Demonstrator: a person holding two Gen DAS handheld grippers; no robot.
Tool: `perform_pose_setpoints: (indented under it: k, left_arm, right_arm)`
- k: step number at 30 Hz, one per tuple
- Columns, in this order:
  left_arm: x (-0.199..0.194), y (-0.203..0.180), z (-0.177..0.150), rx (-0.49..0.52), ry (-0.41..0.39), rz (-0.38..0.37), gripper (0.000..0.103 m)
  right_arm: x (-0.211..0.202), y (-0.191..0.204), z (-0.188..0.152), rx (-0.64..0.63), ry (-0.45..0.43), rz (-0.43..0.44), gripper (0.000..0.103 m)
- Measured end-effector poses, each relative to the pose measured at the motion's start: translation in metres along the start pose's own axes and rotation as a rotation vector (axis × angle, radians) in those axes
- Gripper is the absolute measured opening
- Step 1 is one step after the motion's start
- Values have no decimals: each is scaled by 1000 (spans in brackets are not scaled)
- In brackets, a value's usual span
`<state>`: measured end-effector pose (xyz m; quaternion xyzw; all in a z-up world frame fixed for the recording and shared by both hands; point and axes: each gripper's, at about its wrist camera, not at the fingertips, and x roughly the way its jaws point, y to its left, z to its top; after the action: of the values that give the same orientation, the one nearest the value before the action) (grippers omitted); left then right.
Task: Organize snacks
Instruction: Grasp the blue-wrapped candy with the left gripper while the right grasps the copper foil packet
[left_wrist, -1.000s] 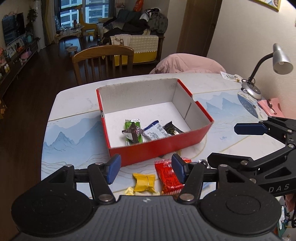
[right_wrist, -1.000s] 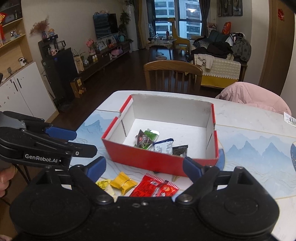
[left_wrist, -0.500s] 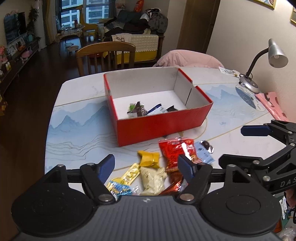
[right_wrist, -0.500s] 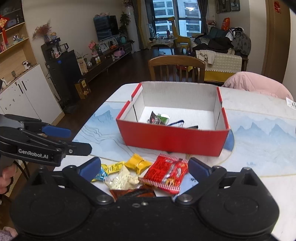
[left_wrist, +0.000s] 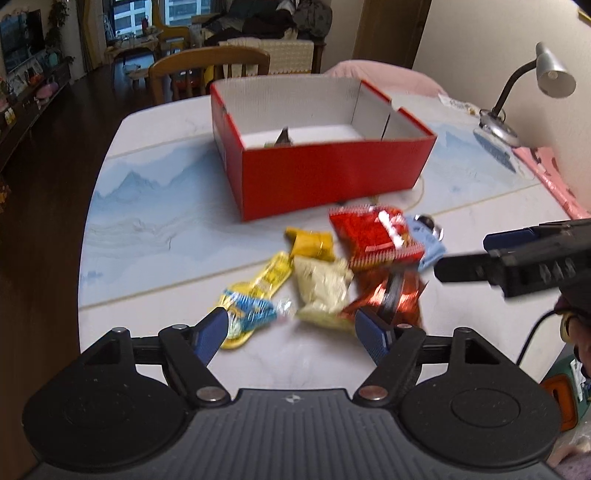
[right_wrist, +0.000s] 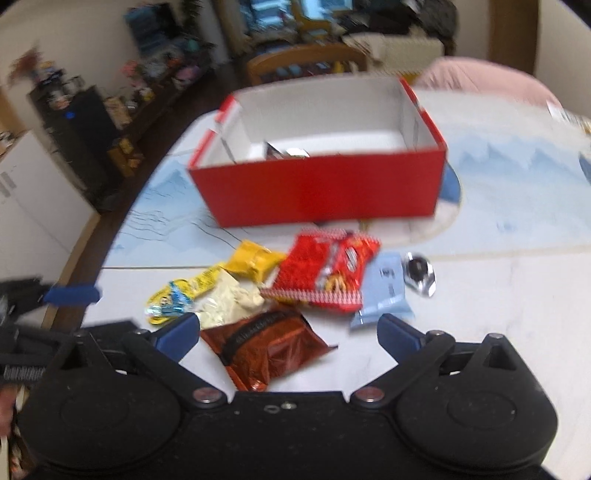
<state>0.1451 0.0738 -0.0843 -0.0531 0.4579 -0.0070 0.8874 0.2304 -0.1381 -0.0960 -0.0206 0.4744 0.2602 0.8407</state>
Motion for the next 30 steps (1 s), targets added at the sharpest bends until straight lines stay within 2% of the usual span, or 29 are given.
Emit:
perform_pose_setpoints:
  k: [5, 12, 22, 28, 30]
  left_arm:
    - [0, 8, -6, -12, -4, 21, 76]
    - [-3, 20, -9, -22, -6, 45, 76]
    - [0, 29, -13, -18, 8, 61, 76]
    - [11, 26, -12, 53, 32, 28, 75]
    - [16, 24, -11, 85, 38, 26, 75]
  right_arm:
    - [28, -3, 3, 145, 83, -58, 102]
    - [57, 11, 16, 212, 131, -115, 100]
    - [86, 20, 15, 211, 176, -179, 94]
    - [81, 15, 5, 181, 191, -162, 90]
    - [81, 10, -2, 168, 214, -157, 86]
